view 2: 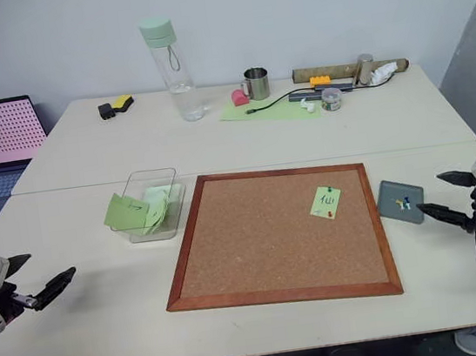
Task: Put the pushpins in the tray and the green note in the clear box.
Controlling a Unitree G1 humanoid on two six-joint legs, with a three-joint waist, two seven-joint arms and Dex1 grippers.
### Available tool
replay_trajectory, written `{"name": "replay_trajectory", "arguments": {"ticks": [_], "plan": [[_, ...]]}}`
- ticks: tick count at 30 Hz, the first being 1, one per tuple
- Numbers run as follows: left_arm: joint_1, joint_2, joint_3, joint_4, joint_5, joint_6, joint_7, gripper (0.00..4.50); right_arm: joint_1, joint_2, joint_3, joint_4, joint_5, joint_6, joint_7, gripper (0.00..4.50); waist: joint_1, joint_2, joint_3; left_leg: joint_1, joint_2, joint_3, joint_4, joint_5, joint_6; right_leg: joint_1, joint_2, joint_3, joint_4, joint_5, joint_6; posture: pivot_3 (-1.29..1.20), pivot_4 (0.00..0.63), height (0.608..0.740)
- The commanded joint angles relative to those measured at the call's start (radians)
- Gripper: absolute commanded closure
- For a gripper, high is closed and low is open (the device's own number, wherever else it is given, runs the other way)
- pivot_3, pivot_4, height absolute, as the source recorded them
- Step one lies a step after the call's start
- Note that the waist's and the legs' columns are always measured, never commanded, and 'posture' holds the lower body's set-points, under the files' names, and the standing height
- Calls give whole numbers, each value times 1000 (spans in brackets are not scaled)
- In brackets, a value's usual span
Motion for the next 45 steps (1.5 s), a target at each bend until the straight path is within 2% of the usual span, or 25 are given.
{"name": "replay_trajectory", "arguments": {"ticks": [1,21,29,35,38,42,44,45], "plan": [[-6,-1,39,-27,-21,-6,-14,0,-3,-22,-29,-14,0,-8,8,32,0,0,0,0,0,0,0,0,0,0,0,0,0,0,0,0,150,740],[-39,5,10,-31,3,57,-19,0,14,-33,-32,-11,-14,-8,32,32,0,0,0,0,0,0,0,0,0,0,0,0,0,0,0,0,150,740],[-98,5,-4,-107,-56,122,-63,0,18,-32,-28,-41,-5,5,42,32,2,0,0,0,0,0,0,0,0,0,0,0,0,0,0,0,150,740],[-219,8,-115,-224,-119,172,-124,1041,52,-10,-31,-170,29,51,29,0,3,0,0,0,0,0,0,0,0,0,0,0,0,0,0,0,150,740],[-328,-7,-262,-329,-130,226,-132,1736,63,10,-10,-269,41,82,6,0,5,0,0,0,0,0,0,0,0,0,0,0,0,0,0,0,150,740],[-429,-36,-387,-379,-142,273,-144,2542,57,28,18,-348,54,119,-20,0,3,0,0,-1,0,0,1,0,0,0,0,0,0,0,0,0,150,740],[-482,-64,-491,-387,-101,256,-159,2998,40,44,48,-376,56,129,-32,0,0,0,0,-1,0,-1,1,0,0,0,1,0,0,0,0,0,150,740],[-514,-106,-556,-376,-82,247,-160,3180,15,63,75,-383,49,130,-47,0,0,0,0,-1,0,0,1,0,0,0,1,0,0,0,0,0,150,740]]}}
